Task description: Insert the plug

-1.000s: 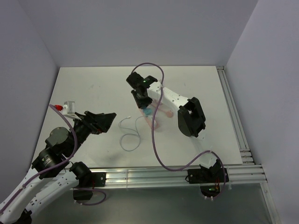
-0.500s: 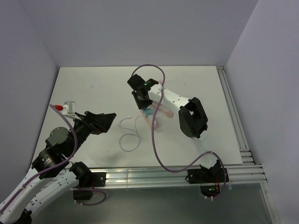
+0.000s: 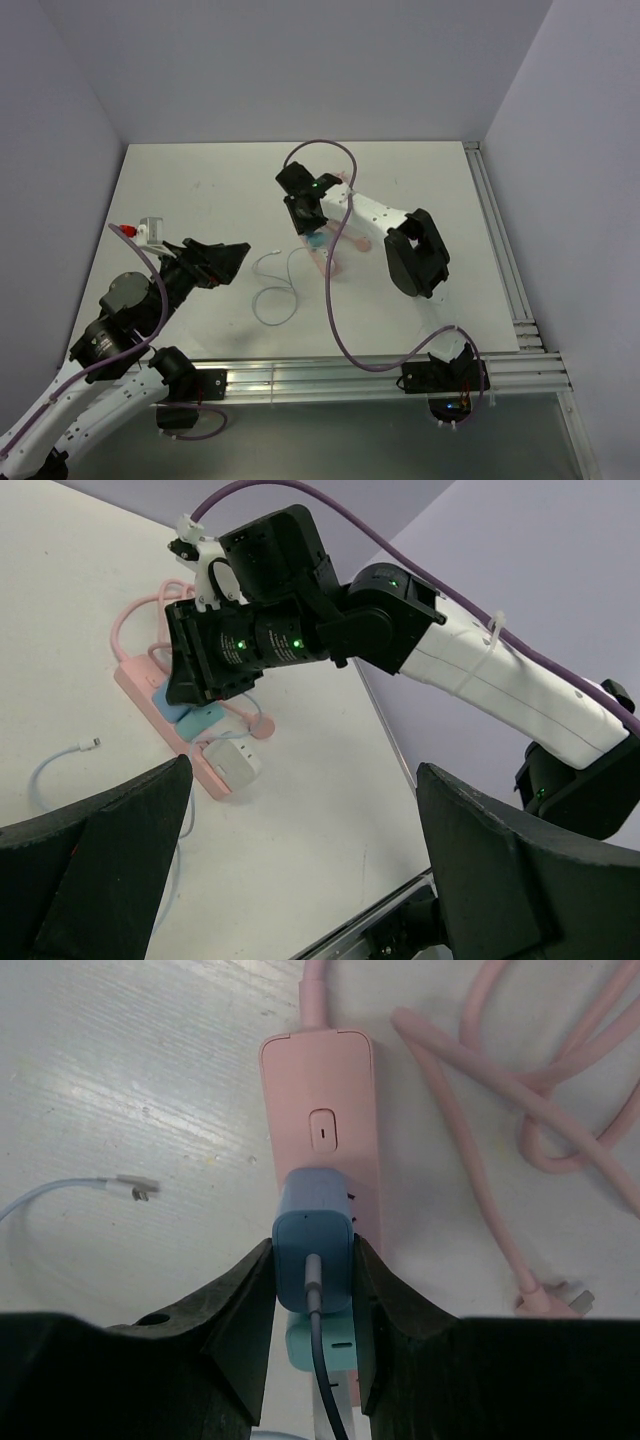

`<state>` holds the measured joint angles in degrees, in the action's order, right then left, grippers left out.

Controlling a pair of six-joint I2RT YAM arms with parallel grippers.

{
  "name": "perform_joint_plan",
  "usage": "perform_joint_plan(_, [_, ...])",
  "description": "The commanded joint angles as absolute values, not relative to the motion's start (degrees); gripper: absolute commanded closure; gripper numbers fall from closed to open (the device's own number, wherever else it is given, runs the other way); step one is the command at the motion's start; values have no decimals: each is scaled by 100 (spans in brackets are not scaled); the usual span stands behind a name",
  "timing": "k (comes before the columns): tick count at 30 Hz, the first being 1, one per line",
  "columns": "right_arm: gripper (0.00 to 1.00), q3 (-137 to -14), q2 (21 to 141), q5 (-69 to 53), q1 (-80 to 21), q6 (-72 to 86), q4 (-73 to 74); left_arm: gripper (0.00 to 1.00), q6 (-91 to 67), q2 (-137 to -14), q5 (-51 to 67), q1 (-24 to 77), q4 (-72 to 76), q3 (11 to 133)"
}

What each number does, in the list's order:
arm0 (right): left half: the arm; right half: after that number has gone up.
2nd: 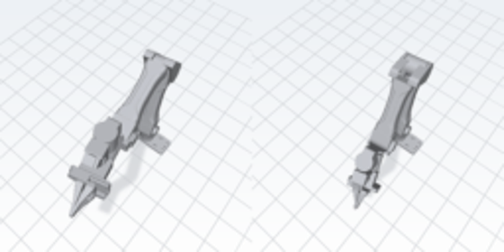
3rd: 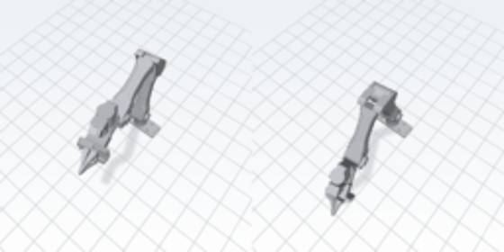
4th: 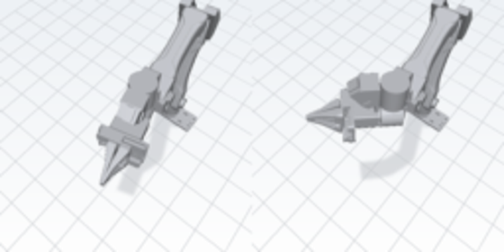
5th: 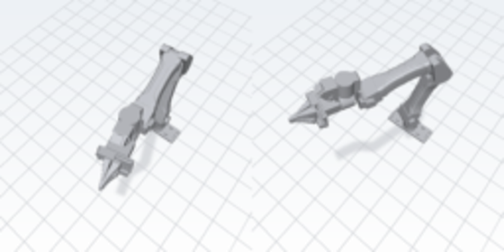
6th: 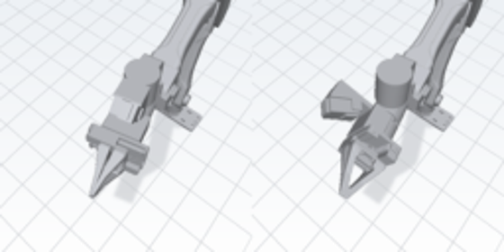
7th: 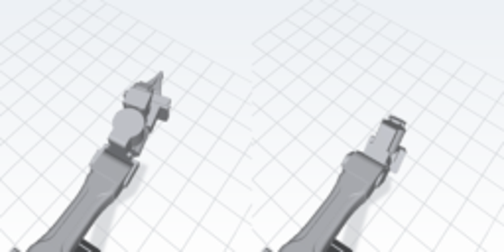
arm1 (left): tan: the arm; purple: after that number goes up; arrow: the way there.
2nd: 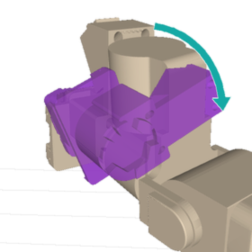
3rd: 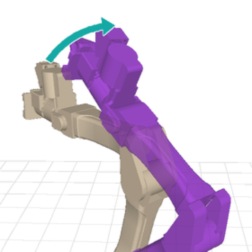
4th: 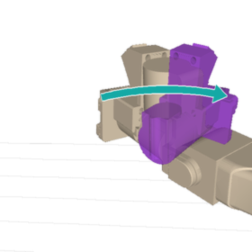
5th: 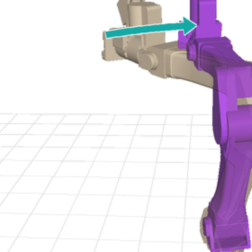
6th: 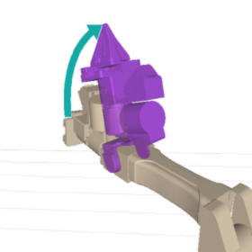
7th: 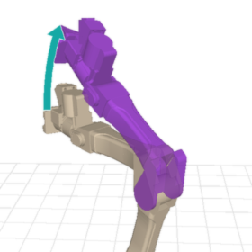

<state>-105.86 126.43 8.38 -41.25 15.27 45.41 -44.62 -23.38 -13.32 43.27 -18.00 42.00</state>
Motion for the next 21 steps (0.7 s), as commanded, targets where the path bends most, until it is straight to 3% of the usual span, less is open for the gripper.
perform_joint_plan(1, [100,-9494,13632,1020,-4183,1828,4554,0,-4403,-2382,-1213,4324,-1600,4131])
perform_joint_plan(7, [100,-8359,13298,1090,-4298,2127,3850,0,-4403,-2452,-1143,4324,-1565,4148])
perform_joint_plan(13, [100,-8604,13439,704,-4280,1986,3814,1,-4456,-2505,-1116,4324,-1521,4131])
perform_joint_plan(18, [100,-8569,12885,475,-4298,1925,3630,0,-4561,-2532,-1195,4324,-1740,4228])
perform_joint_plan(19, [97,-8630,12824,501,-4298,1864,3673,1,-4588,-2523,-1213,4324,-1749,4201])
perform_joint_plan(21, [74,-8859,12648,519,-4298,1811,3788,1,-4605,-2505,-1265,4324,-1758,4157])
